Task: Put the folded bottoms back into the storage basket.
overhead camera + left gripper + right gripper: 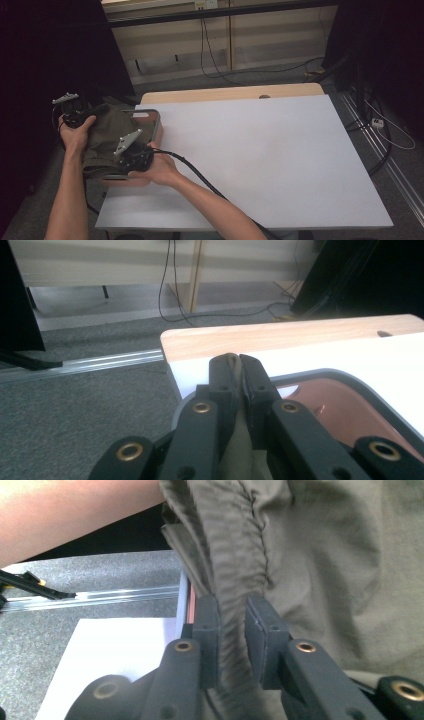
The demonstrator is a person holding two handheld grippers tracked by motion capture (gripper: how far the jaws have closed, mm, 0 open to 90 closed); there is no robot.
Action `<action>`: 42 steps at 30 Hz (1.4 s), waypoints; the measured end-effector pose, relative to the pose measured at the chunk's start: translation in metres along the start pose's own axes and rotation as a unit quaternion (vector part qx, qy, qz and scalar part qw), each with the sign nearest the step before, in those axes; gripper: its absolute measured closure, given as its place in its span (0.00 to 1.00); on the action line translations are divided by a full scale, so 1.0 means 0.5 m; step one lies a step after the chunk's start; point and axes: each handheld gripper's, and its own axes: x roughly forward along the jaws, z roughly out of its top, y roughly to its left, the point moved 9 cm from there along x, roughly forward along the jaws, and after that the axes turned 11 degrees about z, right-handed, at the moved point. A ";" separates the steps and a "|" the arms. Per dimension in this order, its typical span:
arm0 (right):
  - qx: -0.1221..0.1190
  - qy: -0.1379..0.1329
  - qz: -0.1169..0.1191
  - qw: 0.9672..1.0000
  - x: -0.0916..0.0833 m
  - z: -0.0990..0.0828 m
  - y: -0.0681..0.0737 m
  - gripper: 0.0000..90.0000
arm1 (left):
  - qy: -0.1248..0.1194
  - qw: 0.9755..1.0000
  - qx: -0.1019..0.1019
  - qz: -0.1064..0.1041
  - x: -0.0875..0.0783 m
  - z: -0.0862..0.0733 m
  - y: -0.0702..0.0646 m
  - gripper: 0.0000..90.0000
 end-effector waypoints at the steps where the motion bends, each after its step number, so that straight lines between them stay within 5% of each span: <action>1: 0.000 0.001 0.000 1.000 0.000 -0.001 0.001 0.84 | -0.001 1.000 -0.003 0.000 0.001 -0.001 -0.001 0.95; 13: 0.011 -0.023 -0.018 1.000 -0.041 -0.003 -0.010 0.67 | 0.015 1.000 0.006 0.012 0.013 -0.022 -0.006 0.94; 19: 0.014 -0.032 -0.027 0.999 -0.063 -0.013 -0.012 0.66 | 0.043 0.997 0.058 0.039 0.025 -0.036 -0.014 0.94; 24: 0.015 -0.035 -0.029 0.999 -0.073 -0.014 -0.015 0.65 | 0.045 0.997 0.050 0.032 0.028 -0.032 -0.017 0.92; 28: 0.012 -0.040 -0.027 0.999 -0.080 -0.010 -0.008 0.65 | 0.032 0.999 0.032 0.023 0.020 -0.030 -0.014 0.80; 31: 0.011 -0.044 -0.027 0.999 -0.085 -0.009 -0.005 0.63 | 0.032 0.999 0.011 0.034 0.009 -0.029 -0.004 0.58; 35: 0.015 -0.058 -0.024 0.998 -0.092 -0.012 -0.003 0.53 | 0.018 1.000 0.009 0.021 -0.018 -0.026 -0.003 0.42; 42: 0.034 -0.061 -0.042 0.997 -0.100 -0.027 -0.014 0.25 | 0.015 0.999 0.018 0.047 -0.048 -0.052 0.003 0.24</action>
